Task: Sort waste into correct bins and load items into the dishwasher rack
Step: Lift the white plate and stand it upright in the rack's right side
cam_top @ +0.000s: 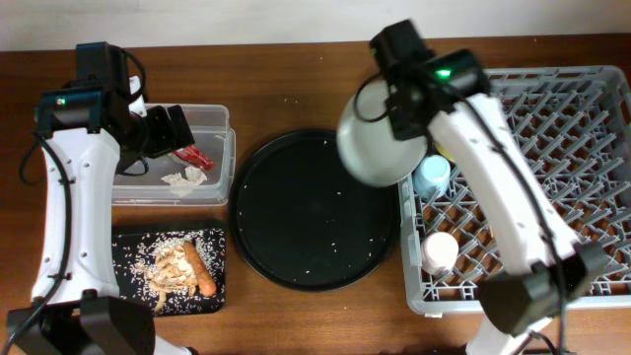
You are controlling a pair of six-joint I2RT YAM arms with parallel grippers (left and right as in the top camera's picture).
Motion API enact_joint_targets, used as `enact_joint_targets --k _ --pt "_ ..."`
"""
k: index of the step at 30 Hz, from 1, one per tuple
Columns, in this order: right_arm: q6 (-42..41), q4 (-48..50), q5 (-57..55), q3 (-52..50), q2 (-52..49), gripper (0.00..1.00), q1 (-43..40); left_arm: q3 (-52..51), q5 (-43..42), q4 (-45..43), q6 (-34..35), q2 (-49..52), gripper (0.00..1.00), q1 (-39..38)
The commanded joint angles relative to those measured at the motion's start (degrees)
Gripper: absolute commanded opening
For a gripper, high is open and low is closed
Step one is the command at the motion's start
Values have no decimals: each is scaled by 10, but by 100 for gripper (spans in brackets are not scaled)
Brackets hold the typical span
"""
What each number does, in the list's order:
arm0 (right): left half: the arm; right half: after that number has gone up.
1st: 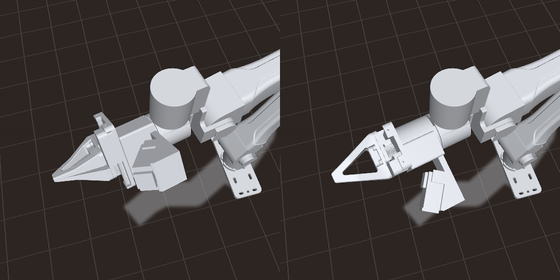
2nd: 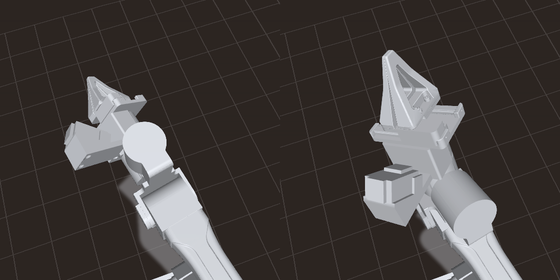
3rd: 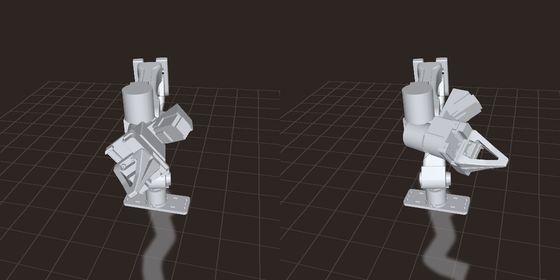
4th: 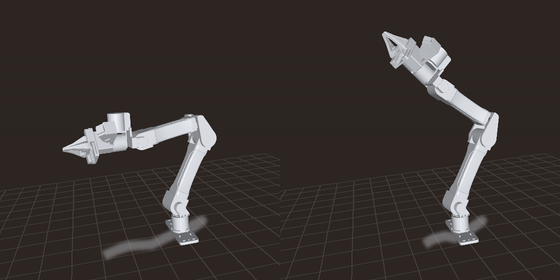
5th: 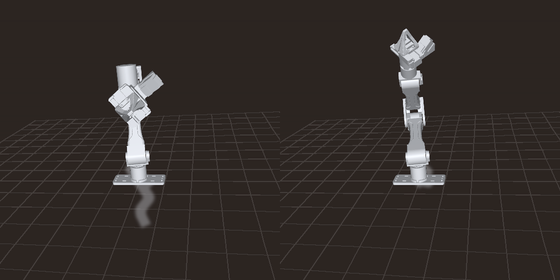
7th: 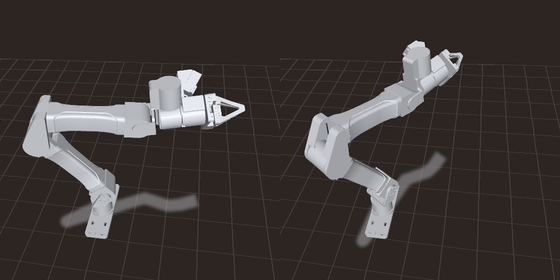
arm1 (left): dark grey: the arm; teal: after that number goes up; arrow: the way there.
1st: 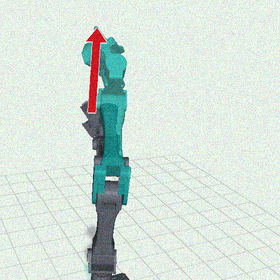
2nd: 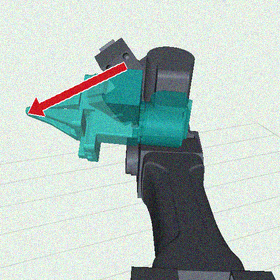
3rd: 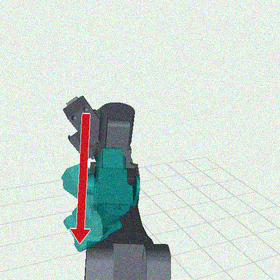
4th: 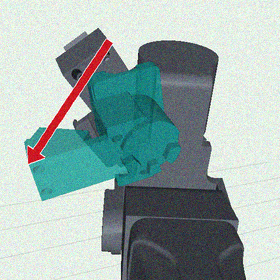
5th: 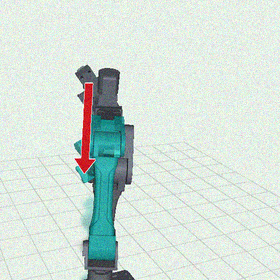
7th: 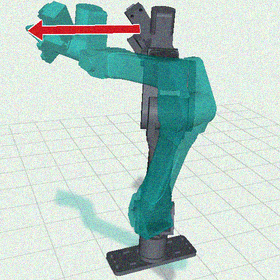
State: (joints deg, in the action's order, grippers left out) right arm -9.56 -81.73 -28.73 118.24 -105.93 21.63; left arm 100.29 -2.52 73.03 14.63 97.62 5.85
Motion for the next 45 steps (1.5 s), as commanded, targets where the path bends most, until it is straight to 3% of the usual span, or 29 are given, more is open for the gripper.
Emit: enact_joint_targets --k 1,3,9,12,16,20,24,30,34,45 --pt "18 -2 -219 19 56 4 -19 -1 4 -1 5 -7 99 0" --pt "19 10 -318 19 65 4 -55 -1 4 -1 5 -7 99 0" --pt "61 105 -327 5 52 4 -202 -1 4 -1 5 -7 99 0" --pt "73 153 -287 -10 52 4 -258 -1 4 -1 5 -7 99 0" --pt "191 249 -207 -57 52 4 -298 -1 4 -1 5 -7 99 0" --pt "355 342 -141 -104 52 4 -307 -1 4 -1 5 -7 100 0" --pt "485 374 -104 -134 49 4 -308 -1 4 -1 5 -7 99 0" --pt "603 393 -100 -137 43 4 -308 -1 4 -1 5 -7 99 0" --pt "657 392 -42 -150 43 4 -318 -1 4 -1 5 -7 99 0" --pt "657 396 3 -201 43 4 -338 -1 4 -1 5 -7 99 0"
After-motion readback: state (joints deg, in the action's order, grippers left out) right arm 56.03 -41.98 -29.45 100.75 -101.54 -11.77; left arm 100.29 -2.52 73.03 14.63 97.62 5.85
